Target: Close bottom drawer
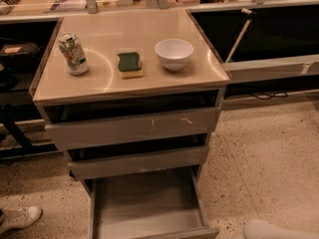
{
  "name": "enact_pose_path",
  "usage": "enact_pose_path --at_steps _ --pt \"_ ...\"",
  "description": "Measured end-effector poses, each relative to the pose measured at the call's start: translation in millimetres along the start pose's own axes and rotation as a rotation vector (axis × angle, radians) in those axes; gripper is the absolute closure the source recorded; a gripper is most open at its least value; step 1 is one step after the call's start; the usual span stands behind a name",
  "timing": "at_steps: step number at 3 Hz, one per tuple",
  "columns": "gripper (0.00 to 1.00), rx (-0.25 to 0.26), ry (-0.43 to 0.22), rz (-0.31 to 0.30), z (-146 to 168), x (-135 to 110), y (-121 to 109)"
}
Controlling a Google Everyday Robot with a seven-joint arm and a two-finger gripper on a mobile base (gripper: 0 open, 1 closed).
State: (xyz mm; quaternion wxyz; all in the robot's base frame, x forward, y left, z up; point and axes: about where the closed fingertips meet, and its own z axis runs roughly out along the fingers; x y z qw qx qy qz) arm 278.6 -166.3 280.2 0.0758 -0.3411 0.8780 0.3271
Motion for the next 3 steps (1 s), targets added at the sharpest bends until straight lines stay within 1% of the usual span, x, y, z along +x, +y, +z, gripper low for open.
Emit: enact_pose_path --at_steps 1,2,3 --pt "1.0 -0.004 -0.044 0.032 27.4 3.4 -21.9" --pt "1.0 -0.004 -0.076 0.054 45.3 1.6 -39.2" --pt "1.0 -0.01 -0.09 0.076 58.7 0.3 -54.5"
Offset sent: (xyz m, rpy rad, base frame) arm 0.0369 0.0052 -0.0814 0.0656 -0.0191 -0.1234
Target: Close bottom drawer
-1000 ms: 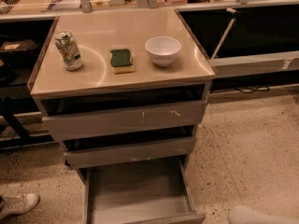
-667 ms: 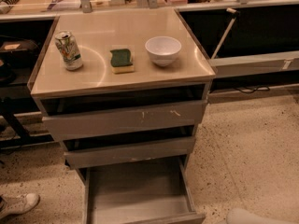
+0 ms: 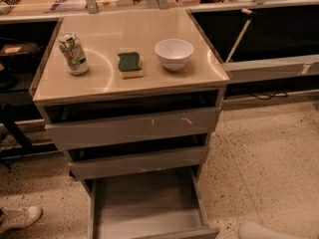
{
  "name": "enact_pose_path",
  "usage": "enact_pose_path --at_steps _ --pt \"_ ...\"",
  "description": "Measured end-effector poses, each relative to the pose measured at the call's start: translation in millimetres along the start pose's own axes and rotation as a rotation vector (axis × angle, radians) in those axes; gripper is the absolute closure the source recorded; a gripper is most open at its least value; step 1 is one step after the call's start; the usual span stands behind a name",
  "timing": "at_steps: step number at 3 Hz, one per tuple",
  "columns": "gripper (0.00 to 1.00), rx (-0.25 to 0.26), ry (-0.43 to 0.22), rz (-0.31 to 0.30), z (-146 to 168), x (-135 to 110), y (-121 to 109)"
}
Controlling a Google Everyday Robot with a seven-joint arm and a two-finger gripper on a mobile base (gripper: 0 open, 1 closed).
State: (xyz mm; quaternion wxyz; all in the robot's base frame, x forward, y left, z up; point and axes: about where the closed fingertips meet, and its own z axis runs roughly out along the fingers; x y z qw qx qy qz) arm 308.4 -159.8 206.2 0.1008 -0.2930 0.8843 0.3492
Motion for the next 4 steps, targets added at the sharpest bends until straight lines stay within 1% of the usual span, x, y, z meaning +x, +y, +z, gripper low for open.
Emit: enact_pose_path --at_steps 2,4 --pt "1.0 0.003 -0.014 0.008 13.7 -16.4 -23.7" --pt "1.0 0.007 -0.009 -0.007 18.0 -35.4 -33.4"
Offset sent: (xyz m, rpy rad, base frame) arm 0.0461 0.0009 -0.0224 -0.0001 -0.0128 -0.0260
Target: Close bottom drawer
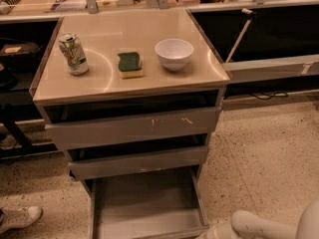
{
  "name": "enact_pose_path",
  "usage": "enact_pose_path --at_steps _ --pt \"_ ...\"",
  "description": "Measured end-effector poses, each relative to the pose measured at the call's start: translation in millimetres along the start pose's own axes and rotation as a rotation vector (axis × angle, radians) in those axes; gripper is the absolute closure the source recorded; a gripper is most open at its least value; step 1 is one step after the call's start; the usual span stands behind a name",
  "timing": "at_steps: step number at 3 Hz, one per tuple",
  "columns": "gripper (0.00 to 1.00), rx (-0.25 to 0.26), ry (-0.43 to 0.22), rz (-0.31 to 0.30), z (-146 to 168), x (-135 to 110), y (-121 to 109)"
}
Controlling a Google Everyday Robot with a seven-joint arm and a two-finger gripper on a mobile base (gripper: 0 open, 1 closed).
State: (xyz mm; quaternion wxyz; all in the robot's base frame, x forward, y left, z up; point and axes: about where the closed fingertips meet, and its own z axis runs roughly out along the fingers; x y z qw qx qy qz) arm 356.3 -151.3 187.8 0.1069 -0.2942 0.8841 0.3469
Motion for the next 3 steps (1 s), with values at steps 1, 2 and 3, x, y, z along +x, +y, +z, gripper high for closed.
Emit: enact_pose_path --at_steps 1,2,3 --pt "1.0 0.0 -0.01 -0.007 3.6 -10.1 -4.1" --pt "1.0 0.001 -0.024 -0.018 8.2 -19.4 -8.4" --pt "1.0 -0.006 -0.04 -0.026 17.0 -26.8 -12.3"
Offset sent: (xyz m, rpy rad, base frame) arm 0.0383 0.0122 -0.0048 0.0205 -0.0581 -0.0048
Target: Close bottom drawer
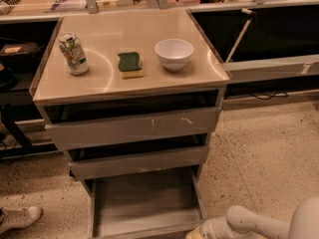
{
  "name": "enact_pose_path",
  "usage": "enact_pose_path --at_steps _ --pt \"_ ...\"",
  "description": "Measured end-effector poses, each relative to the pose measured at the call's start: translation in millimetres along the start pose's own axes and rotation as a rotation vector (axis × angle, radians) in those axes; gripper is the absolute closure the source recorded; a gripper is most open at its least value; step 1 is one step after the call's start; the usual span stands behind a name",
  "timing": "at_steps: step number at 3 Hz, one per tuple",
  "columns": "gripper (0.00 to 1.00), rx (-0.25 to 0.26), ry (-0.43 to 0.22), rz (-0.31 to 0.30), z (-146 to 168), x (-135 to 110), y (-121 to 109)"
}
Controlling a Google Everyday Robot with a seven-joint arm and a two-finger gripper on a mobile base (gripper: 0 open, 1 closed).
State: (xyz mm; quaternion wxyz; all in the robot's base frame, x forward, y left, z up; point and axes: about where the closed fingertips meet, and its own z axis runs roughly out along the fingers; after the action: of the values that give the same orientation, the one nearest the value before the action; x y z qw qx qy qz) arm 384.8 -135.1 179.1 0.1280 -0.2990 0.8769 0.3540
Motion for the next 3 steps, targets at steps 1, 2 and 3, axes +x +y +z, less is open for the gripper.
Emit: enact_pose_path --at_steps 1,2,3 --pt "1.0 0.007 -0.026 -0.039 3.3 -24.2 -7.2" --pt "1.0 0.007 -0.026 -0.039 3.3 -24.2 -7.2" --pt "1.0 0.027 -0.09 -0.012 4.8 -20.0 -8.2"
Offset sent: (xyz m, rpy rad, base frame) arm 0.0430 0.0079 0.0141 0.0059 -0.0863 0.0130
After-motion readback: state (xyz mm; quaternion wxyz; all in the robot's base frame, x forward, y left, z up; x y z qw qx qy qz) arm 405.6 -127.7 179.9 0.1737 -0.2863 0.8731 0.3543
